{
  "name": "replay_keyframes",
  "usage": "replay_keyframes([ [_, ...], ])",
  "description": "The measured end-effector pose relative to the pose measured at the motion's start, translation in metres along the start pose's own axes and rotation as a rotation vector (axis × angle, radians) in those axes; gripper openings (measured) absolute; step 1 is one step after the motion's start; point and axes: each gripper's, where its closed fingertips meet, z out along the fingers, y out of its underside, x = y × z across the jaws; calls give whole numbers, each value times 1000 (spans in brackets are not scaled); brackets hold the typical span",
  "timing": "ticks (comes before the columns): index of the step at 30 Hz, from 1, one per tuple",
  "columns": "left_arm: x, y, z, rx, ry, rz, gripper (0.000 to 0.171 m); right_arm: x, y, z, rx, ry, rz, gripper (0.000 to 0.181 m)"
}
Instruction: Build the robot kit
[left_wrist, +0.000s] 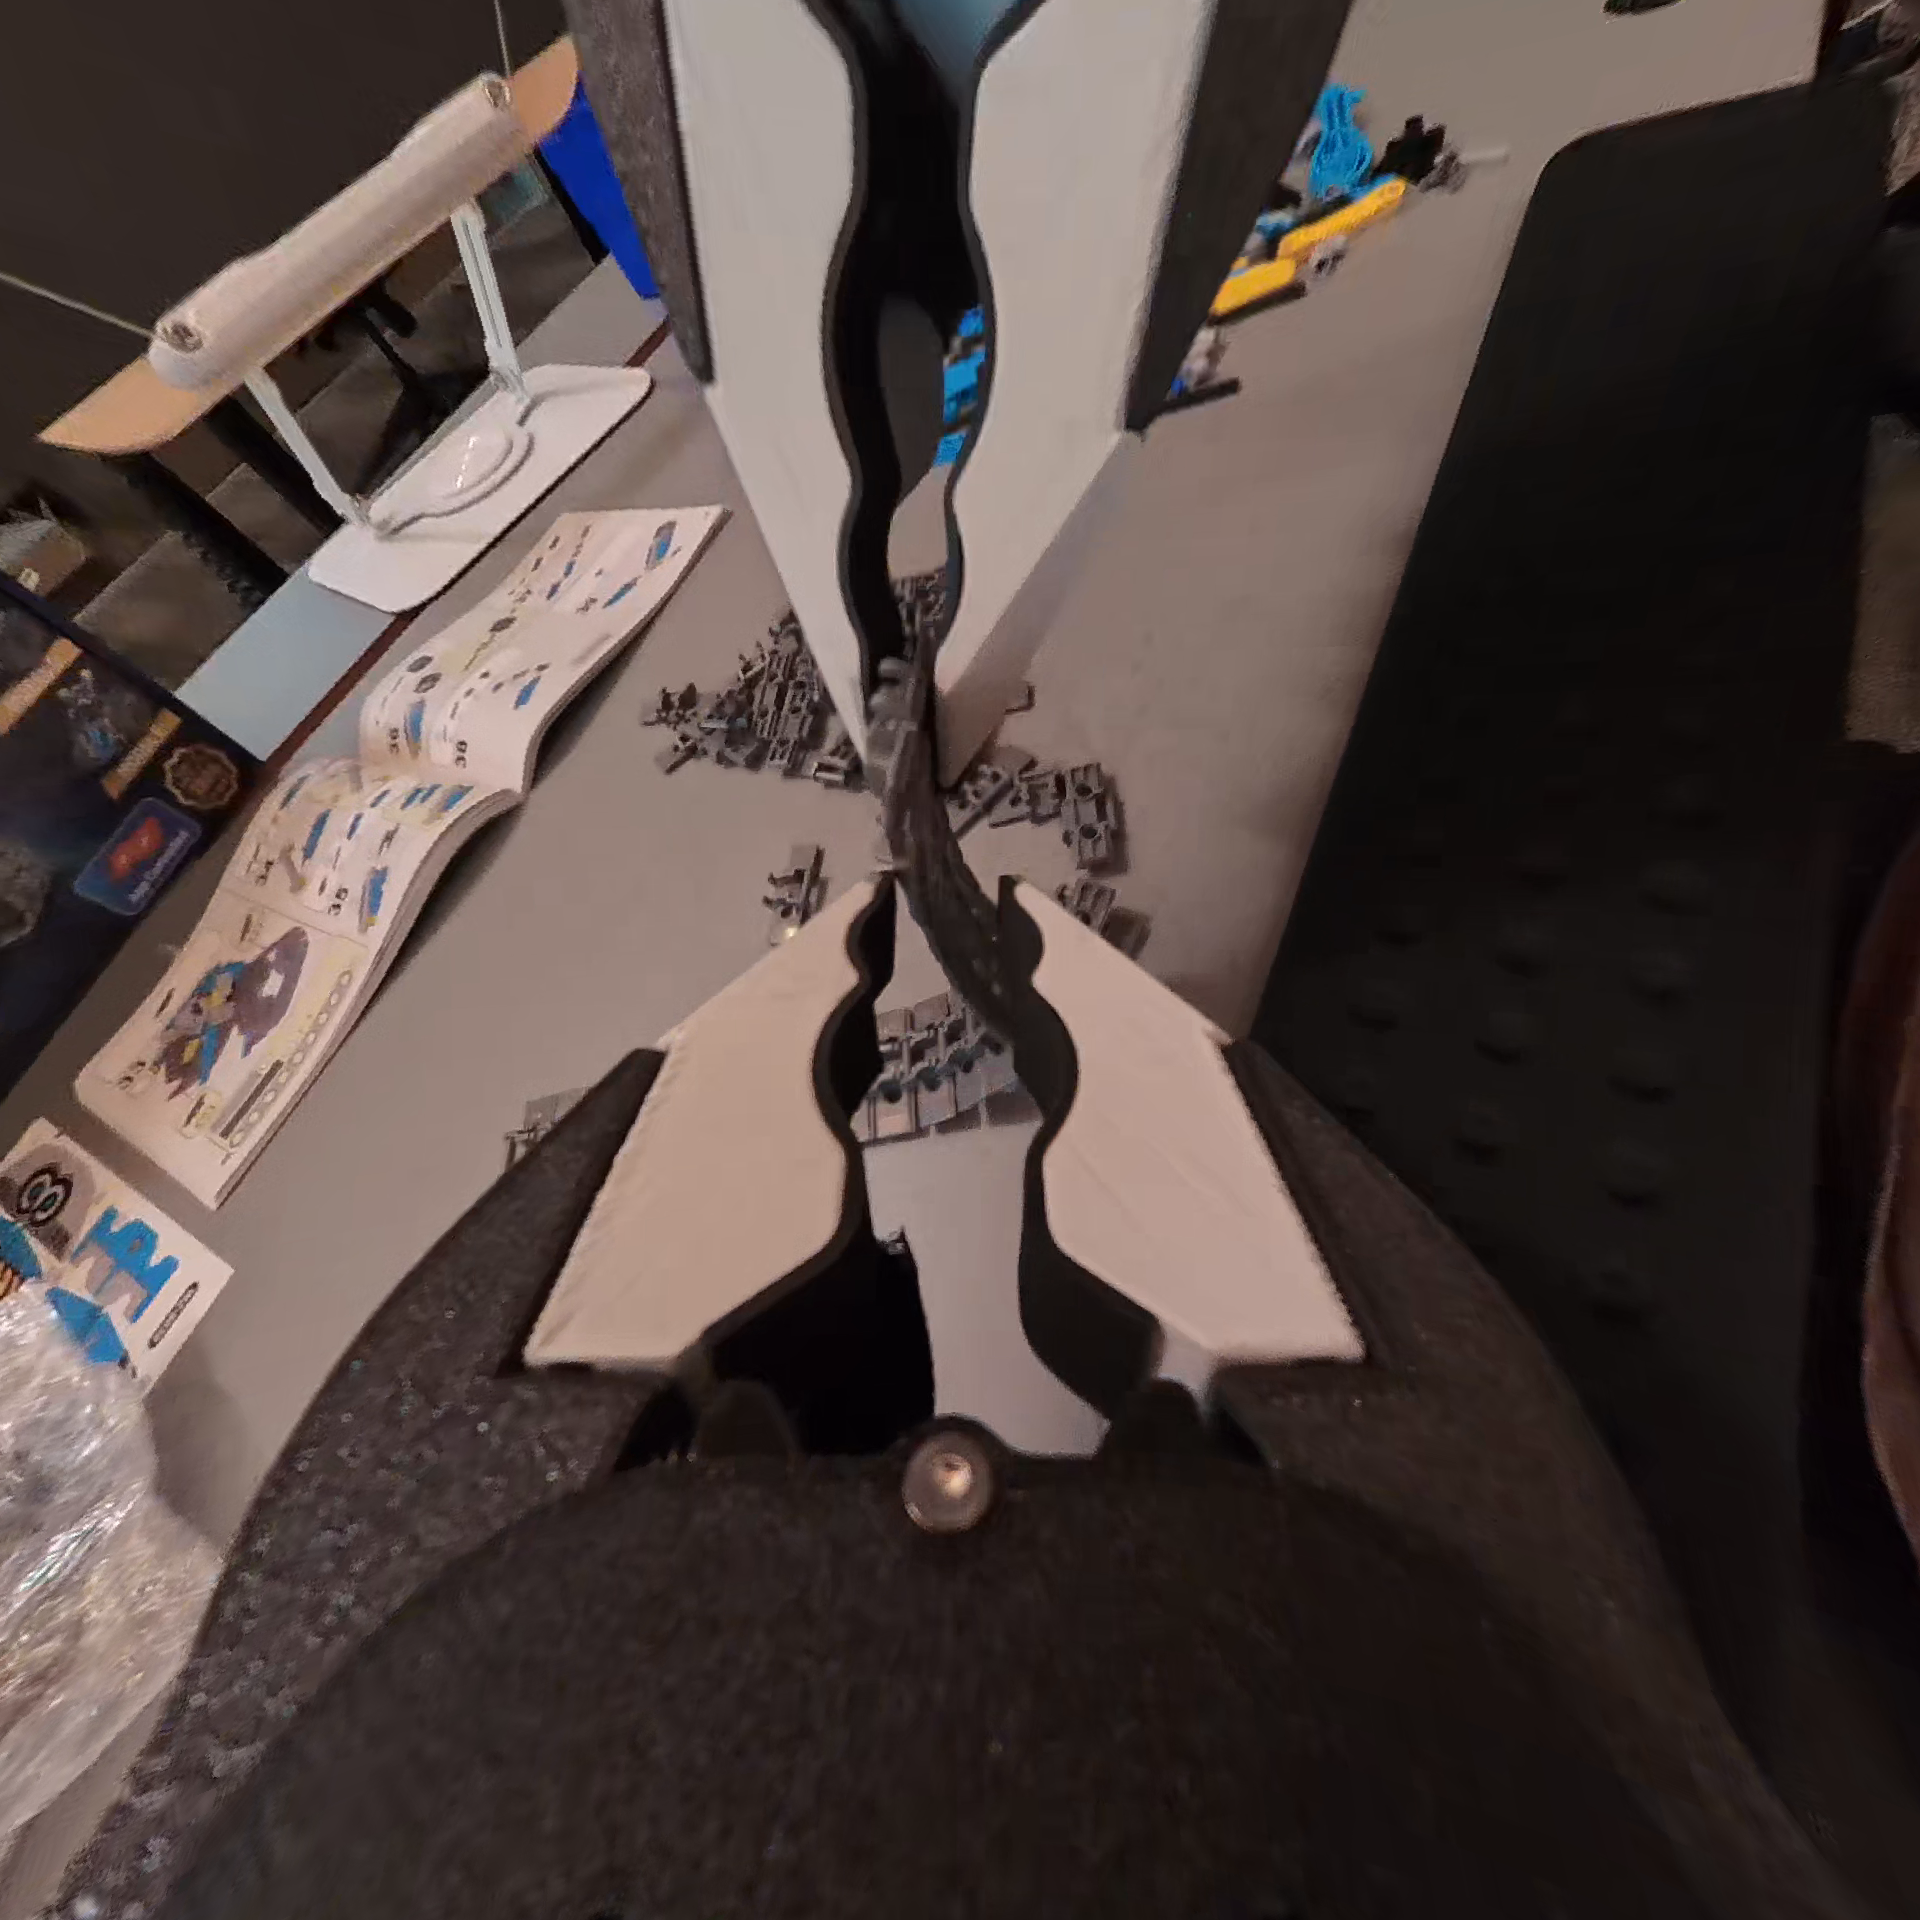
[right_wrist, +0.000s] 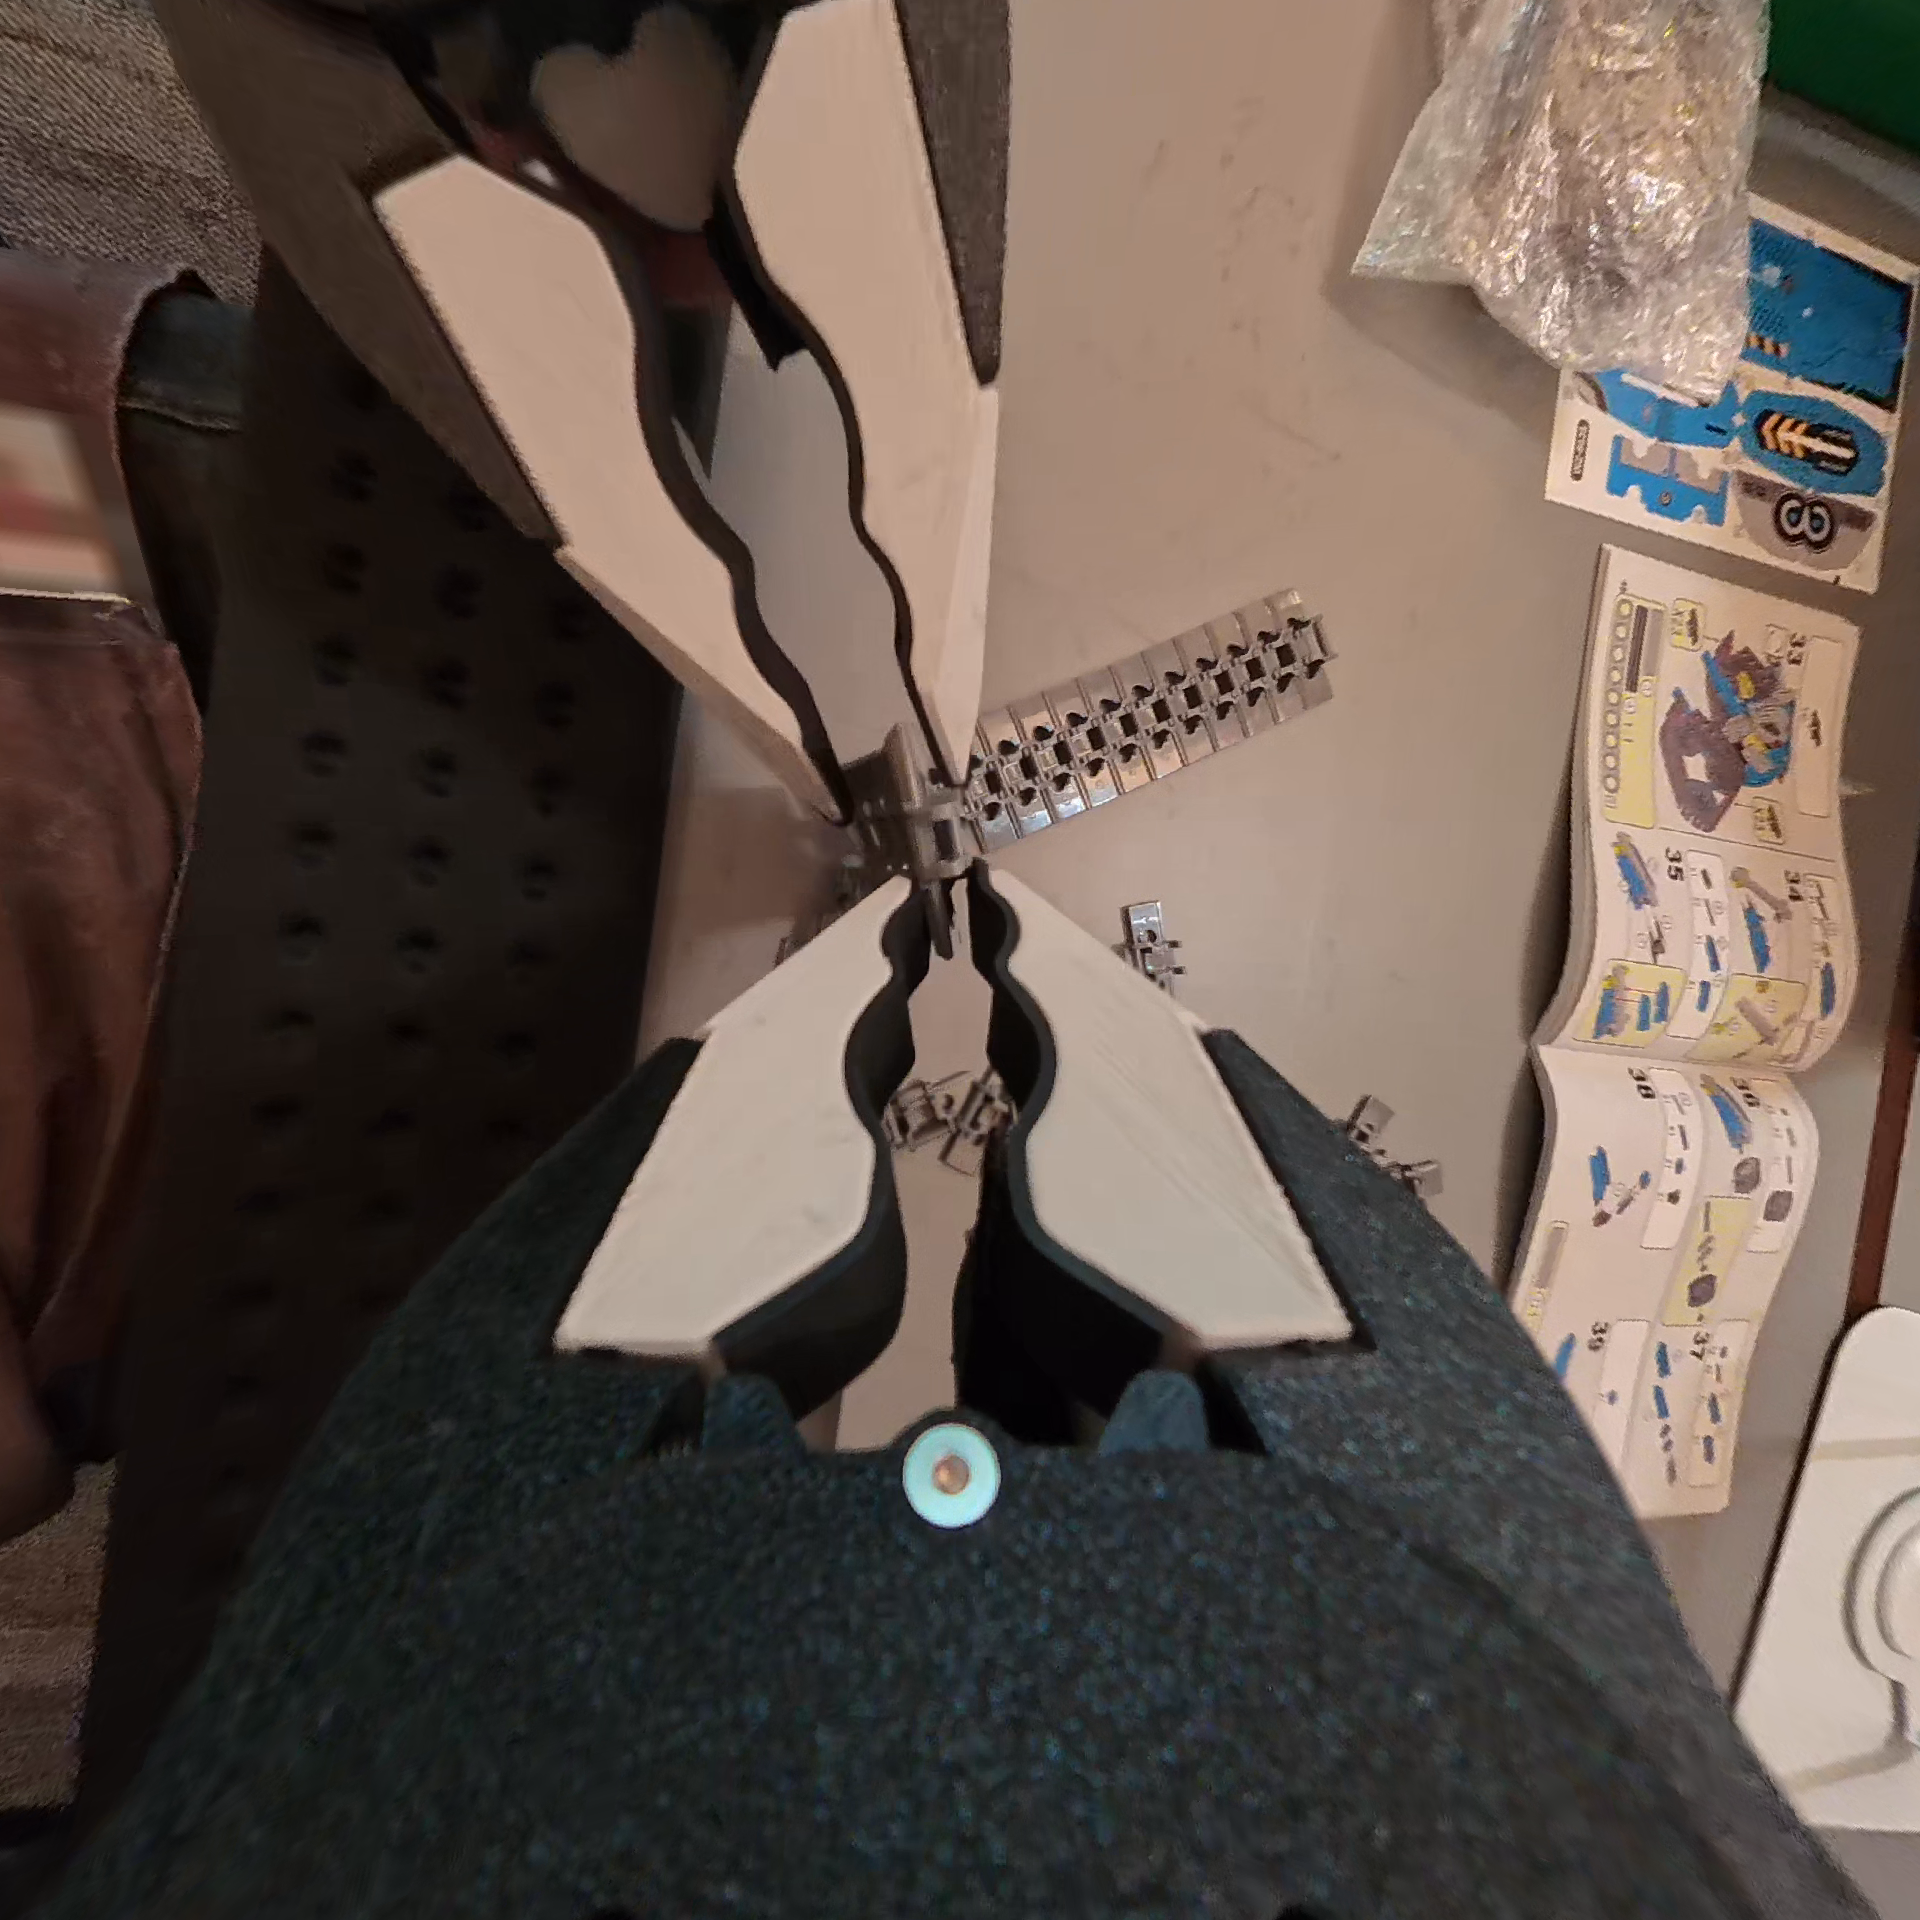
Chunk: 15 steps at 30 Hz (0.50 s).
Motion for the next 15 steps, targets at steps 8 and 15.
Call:
replay_keyframes([
  [8, -3, -10, -8, -104, -69, 63, 21, -2, -8, 3, -65, 21, -62, 7],
  [15, -5, -6, -13, -181, -60, 169, 12, -7, -12, 6, -20, -12, -58, 7],
])
